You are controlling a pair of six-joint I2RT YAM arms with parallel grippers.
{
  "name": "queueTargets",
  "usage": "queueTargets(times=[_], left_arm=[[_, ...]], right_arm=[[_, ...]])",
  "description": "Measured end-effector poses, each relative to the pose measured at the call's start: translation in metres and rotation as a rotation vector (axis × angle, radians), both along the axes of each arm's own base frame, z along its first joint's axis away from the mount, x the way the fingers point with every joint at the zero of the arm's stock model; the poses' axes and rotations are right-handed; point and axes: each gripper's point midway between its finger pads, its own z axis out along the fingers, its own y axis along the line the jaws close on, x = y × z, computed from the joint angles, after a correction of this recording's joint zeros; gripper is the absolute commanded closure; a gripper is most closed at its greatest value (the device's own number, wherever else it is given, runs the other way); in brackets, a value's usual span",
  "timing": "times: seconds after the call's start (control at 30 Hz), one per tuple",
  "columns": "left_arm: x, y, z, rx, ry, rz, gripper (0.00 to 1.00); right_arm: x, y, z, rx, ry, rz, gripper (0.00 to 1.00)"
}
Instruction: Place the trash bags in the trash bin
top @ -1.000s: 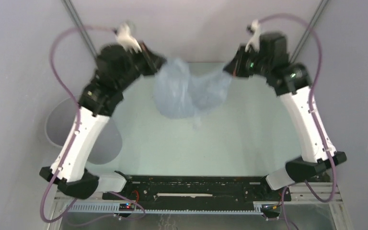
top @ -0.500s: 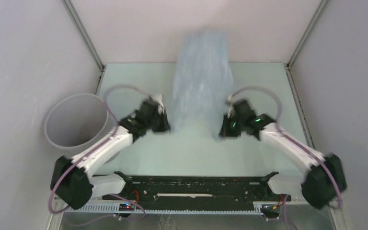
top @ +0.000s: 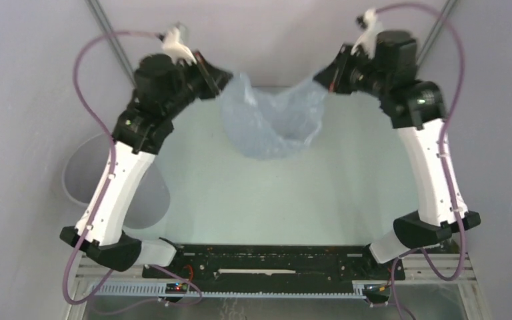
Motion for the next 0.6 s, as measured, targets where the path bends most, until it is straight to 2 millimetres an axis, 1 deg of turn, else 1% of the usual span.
queueTargets(times=[0.03, 0.07, 0.1, 0.13, 0.17, 0.2, 0.23, 0.27, 0.3, 0.33, 0.37, 0.4, 0.43, 0.47, 0.5, 0.53, 0.57, 0.6], left_arm=[[0.004, -0.003, 0.038, -0.038, -0.076, -0.006, 1.00], [0.001, -0.005, 0.076, -0.077, -0.164, -0.015, 1.00], [-0.008, -0.006, 0.109, -0.107, -0.250, -0.024, 1.00], [-0.020, -0.005, 0.133, -0.130, -0.318, -0.034, 1.00], [-0.037, -0.003, 0.155, -0.154, -0.400, -0.038, 1.00], [-0.056, 0.002, 0.167, -0.175, -0.458, -0.043, 1.00], [-0.072, 0.007, 0.167, -0.189, -0.491, -0.046, 1.00], [-0.079, 0.011, 0.152, -0.189, -0.488, -0.047, 1.00], [-0.084, 0.020, 0.138, -0.189, -0.485, -0.028, 1.00], [-0.079, 0.031, 0.110, -0.184, -0.471, 0.013, 1.00], [-0.069, 0.035, 0.081, -0.159, -0.434, 0.041, 1.00], [-0.053, 0.031, 0.032, -0.112, -0.352, 0.050, 1.00], [-0.038, 0.022, -0.024, -0.057, -0.244, 0.038, 1.00], [-0.026, 0.013, -0.090, 0.008, -0.107, 0.023, 1.00], [-0.027, 0.007, -0.166, 0.088, 0.059, -0.001, 1.00], [-0.037, 0.006, -0.236, 0.174, 0.224, -0.022, 1.00], [-0.064, 0.014, -0.304, 0.268, 0.400, -0.042, 1.00], [-0.096, 0.027, -0.347, 0.344, 0.535, -0.059, 1.00]], right_arm=[[0.004, 0.001, 0.037, 0.022, -0.090, 0.003, 1.00], [0.000, 0.002, 0.073, 0.041, -0.184, 0.009, 1.00], [-0.009, 0.002, 0.104, 0.062, -0.267, 0.018, 1.00], [-0.024, 0.005, 0.127, 0.077, -0.343, 0.032, 1.00], [-0.044, 0.007, 0.147, 0.093, -0.424, 0.052, 1.00], [-0.067, 0.009, 0.157, 0.111, -0.487, 0.080, 1.00], [-0.091, 0.011, 0.154, 0.126, -0.524, 0.116, 1.00], [-0.103, 0.012, 0.141, 0.133, -0.539, 0.139, 1.00], [-0.115, 0.004, 0.124, 0.141, -0.559, 0.133, 1.00], [-0.119, -0.007, 0.095, 0.134, -0.550, 0.102, 1.00], [-0.114, -0.011, 0.062, 0.111, -0.504, 0.079, 1.00], [-0.102, -0.009, 0.021, 0.084, -0.431, 0.071, 1.00], [-0.090, 0.000, -0.027, 0.049, -0.327, 0.083, 1.00], [-0.077, 0.013, -0.088, 0.002, -0.185, 0.105, 1.00], [-0.072, 0.020, -0.146, -0.049, -0.047, 0.123, 1.00], [-0.077, 0.026, -0.212, -0.115, 0.122, 0.143, 1.00], [-0.096, 0.022, -0.284, -0.210, 0.319, 0.157, 1.00], [-0.120, 0.014, -0.324, -0.280, 0.448, 0.171, 1.00]])
